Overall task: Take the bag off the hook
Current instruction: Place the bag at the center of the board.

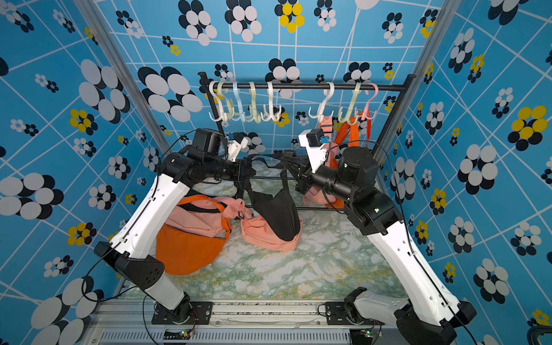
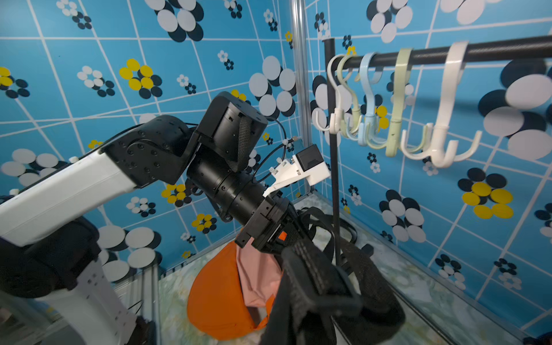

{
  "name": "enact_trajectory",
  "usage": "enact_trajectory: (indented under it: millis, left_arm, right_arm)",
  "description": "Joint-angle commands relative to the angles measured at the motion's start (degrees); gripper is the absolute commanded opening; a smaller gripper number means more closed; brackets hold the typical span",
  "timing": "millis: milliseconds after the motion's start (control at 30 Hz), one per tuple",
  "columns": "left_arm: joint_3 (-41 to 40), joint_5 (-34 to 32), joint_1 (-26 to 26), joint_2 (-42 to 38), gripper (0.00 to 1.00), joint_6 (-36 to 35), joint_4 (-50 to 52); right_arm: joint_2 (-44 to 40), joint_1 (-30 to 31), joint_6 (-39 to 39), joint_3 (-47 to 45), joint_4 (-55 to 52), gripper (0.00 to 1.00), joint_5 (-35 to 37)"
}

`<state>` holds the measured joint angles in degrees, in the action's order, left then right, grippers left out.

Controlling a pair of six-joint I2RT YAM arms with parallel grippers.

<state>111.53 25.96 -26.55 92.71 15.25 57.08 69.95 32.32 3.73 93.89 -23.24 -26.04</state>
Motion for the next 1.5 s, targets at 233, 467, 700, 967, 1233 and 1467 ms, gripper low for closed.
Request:
enact_trajectory:
  millis: [233,467,700,967,1233,1467]
  left_arm:
    - [-9.4,4.1,-0.2,-15.7,0.13,-10.9,15.0]
    - [-25.4,7.4,2.3,-10.5,0.06,-10.6,8.2]
    - [-29.0,6.2,5.7,-2.4,0.02,-6.2,-1.9]
    - [-23.1,7.2,10.9,0.9,0.02,-4.2,-3.0]
    - [-25.5,3.8,7.0,-2.3,0.05,-6.7,3.2]
    - [-23.0,-0.7,6.3,3.1,0.01,-3.9,-4.1]
  right_arm:
    - [2.5,0.5,3.8,-0.5,-17.0,0.00,-22.8]
    - [19.0,-3.9,10.1,-10.1,-20.0,0.00,-19.5]
    - [29.4,-4.9,5.9,-6.8,-26.4,0.00,-14.5]
    - [26.7,-6.0,7.6,-6.2,-27.8,0.00,-10.2]
    - [20.2,-5.2,6.0,-7.2,-42.4,0.00,4.0]
    - [25.4,-9.4,14.6,-11.0,-31.1,0.00,3.9]
